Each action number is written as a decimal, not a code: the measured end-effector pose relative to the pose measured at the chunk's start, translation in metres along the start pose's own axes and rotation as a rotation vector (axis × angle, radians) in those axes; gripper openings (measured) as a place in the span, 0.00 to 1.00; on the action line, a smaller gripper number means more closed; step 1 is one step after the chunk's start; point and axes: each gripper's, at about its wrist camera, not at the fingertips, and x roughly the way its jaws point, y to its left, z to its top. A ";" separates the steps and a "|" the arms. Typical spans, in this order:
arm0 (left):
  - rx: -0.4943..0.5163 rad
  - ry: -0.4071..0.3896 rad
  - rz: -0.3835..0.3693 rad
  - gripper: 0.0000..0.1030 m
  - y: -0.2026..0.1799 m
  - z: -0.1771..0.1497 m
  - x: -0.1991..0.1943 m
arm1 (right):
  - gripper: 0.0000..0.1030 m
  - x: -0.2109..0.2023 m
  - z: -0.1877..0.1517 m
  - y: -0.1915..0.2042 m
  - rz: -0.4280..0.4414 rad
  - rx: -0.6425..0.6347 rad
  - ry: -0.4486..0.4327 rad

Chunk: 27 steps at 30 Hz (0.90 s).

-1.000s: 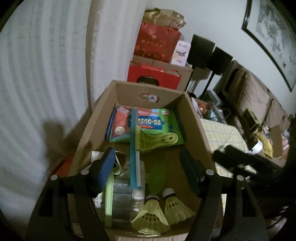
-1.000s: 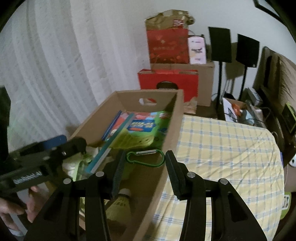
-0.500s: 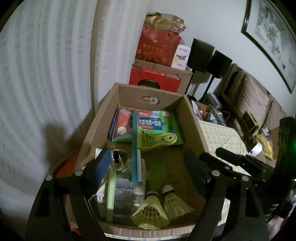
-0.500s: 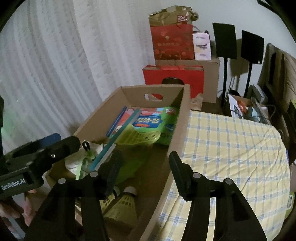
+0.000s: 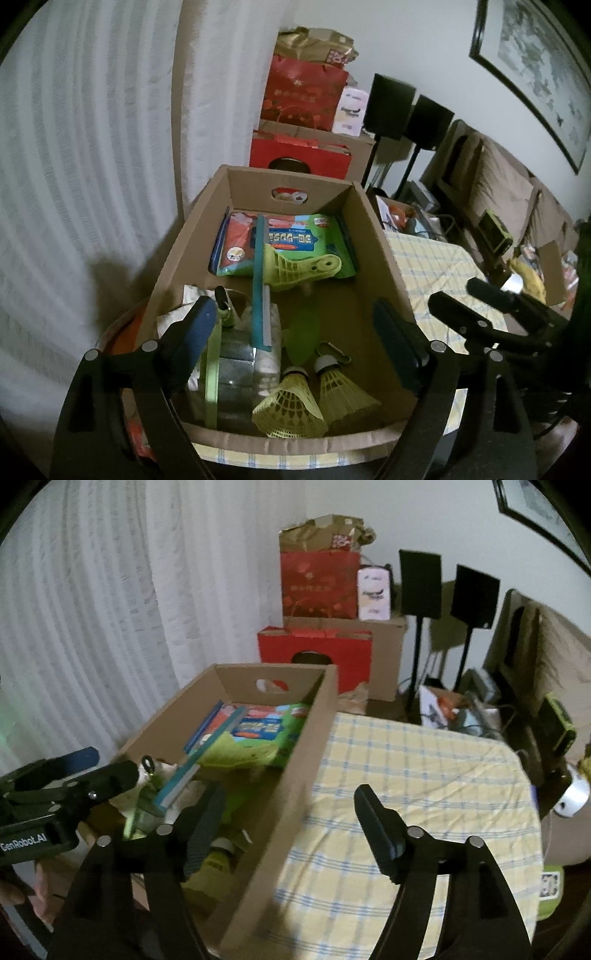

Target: Organize objects

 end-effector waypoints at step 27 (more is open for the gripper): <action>0.058 -0.040 0.004 1.00 -0.046 -0.035 -0.039 | 1.00 -0.073 -0.037 -0.051 -0.139 0.085 -0.046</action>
